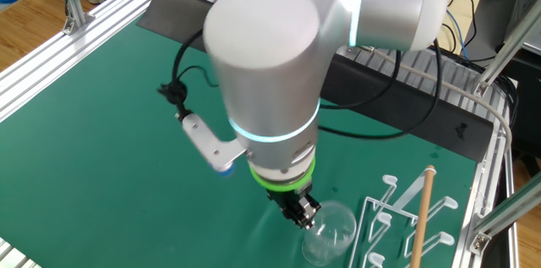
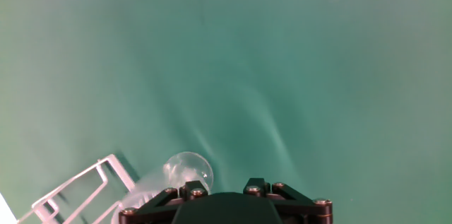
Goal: Put the cup on the cup rack
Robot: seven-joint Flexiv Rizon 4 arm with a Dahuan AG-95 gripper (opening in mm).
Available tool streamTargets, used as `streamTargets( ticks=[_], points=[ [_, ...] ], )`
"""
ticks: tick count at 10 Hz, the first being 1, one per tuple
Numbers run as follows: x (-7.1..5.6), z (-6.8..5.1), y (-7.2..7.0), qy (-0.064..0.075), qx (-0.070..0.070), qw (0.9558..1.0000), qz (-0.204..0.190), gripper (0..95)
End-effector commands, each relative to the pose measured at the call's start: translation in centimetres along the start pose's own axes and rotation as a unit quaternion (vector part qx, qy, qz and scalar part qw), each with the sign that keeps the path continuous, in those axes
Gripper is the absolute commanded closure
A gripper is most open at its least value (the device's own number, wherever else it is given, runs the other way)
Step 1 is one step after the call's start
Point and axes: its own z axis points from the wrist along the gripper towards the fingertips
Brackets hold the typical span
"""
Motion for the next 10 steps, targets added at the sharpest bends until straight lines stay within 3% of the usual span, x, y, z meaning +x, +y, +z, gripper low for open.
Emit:
streamTargets(
  ticks=[1, 7, 10],
  points=[
    [0.4, 0.1, 0.0, 0.006, -0.004, 1.0000, 0.003, 57.0],
    [2.1, -0.4, 0.4, 0.012, -0.006, 0.9998, 0.012, 57.0],
    [3.5, 0.1, 1.7, 0.010, -0.005, 0.9995, 0.028, 57.0]
  ],
)
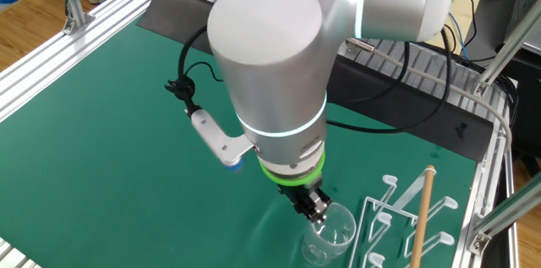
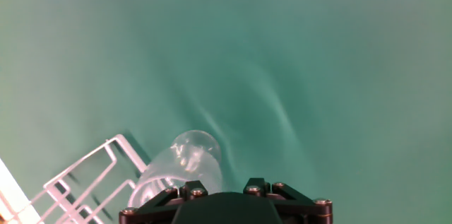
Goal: Put the cup on the cup rack
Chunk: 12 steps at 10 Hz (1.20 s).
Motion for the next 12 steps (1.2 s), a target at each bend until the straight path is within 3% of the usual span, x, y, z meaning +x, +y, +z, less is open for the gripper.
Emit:
streamTargets(
  ticks=[1, 3, 8, 9, 10, 11, 12],
  points=[
    [0.9, 0.4, 0.0, -0.008, 0.002, 1.0000, 0.004, 57.0],
    [1.3, 0.9, 0.0, -0.011, 0.003, 0.9999, 0.003, 57.0],
    [0.9, 1.4, 0.1, -0.021, 0.009, 0.9997, -0.006, 57.0],
    [0.7, 1.6, -0.1, -0.022, 0.011, 0.9996, -0.012, 76.0],
    [0.5, 1.7, -0.4, -0.022, 0.011, 0.9996, -0.017, 76.0],
    [0.3, 1.8, -0.8, -0.022, 0.011, 0.9995, -0.022, 95.0],
    [0.2, 1.9, -1.1, -0.022, 0.011, 0.9994, -0.026, 95.0]
  ],
)
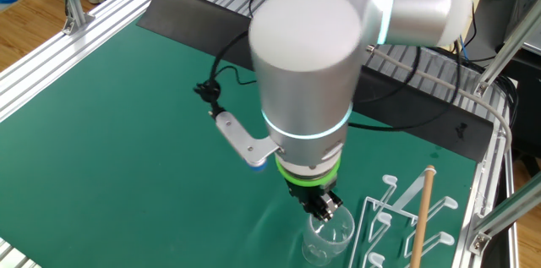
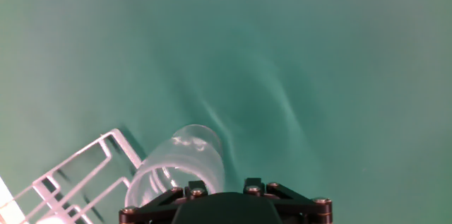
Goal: Put the cup on the cup rack
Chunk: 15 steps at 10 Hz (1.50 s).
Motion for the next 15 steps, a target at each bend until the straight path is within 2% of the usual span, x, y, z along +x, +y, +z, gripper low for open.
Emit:
streamTargets(
  ticks=[1, 2, 6, 9, 12, 15],
  points=[
    [-0.5, 0.2, -0.6, 0.000, 0.000, 1.0000, -0.009, 95.0],
    [-0.8, 0.2, -0.7, -0.001, 0.000, 0.9999, -0.011, 76.0],
    [-2.2, -0.2, -0.8, -0.005, 0.003, 0.9998, -0.021, 76.0],
    [-3.5, 0.1, -1.6, -0.010, 0.003, 0.9994, -0.034, 76.0],
    [-3.7, 0.4, -1.9, -0.020, 0.000, 0.9991, -0.037, 76.0],
    [-4.0, 0.6, -1.9, -0.032, 0.006, 0.9986, -0.042, 76.0]
  ],
)
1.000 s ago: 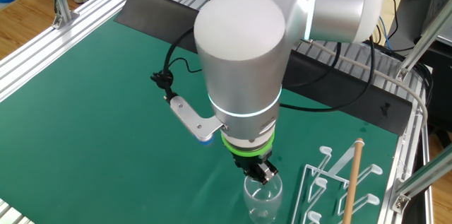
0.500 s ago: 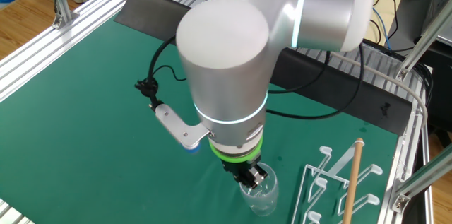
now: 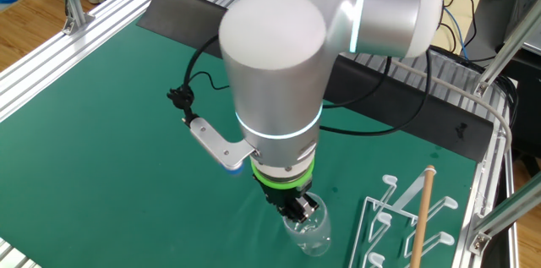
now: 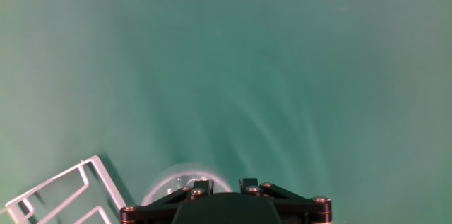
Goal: Put the cup on the cup rack
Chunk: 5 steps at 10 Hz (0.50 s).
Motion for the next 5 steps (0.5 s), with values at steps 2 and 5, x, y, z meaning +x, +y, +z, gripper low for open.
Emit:
streamTargets(
  ticks=[2, 5],
  points=[
    [-0.53, -0.21, -0.05, -0.003, 0.002, 1.0000, -0.004, 76.0],
    [-1.00, -0.24, -0.13, -0.004, 0.003, 0.9999, -0.010, 76.0]
  ],
)
